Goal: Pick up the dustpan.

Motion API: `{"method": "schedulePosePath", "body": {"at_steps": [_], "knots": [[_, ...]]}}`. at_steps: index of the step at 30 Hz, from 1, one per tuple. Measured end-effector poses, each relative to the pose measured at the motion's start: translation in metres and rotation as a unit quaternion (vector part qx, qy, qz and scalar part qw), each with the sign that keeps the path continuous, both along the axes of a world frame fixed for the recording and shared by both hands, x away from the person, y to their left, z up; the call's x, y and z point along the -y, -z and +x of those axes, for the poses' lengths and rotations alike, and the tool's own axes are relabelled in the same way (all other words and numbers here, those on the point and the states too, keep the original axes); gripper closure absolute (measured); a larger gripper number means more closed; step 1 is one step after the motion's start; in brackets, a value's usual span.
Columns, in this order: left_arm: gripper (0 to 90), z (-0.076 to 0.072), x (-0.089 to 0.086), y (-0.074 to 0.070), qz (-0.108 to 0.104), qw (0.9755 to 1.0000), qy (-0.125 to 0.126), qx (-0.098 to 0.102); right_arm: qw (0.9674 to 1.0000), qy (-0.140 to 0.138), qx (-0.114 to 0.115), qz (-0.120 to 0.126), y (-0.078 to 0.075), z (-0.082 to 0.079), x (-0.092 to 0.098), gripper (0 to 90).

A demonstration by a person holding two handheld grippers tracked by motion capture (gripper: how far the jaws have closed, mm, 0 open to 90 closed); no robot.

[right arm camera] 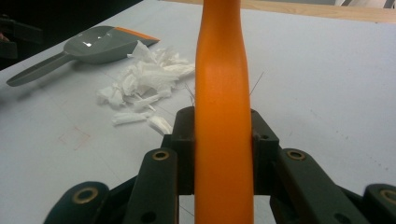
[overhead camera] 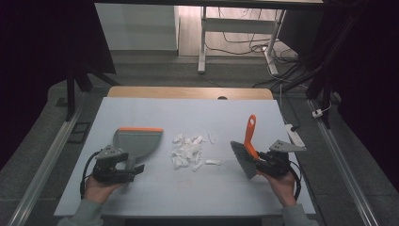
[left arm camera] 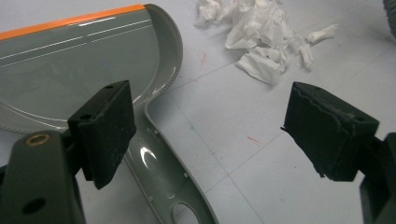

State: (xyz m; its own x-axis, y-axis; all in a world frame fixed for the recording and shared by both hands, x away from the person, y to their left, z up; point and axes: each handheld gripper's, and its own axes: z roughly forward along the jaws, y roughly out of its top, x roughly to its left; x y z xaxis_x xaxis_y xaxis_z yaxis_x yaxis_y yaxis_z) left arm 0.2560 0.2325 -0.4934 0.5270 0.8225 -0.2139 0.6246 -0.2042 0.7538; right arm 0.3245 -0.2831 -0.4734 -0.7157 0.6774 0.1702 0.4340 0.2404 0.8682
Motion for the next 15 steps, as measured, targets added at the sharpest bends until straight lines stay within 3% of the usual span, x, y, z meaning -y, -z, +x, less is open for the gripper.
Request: {"method": "schedulePosePath", "body": {"at_steps": [15], "knots": [[17.6,0.0013,0.002,-0.0023,0.005,1.0,0.006,-0.003,1.0,0.005,0.001,0.004,-0.0013,-0.0005,0.0021,70.0]]}}
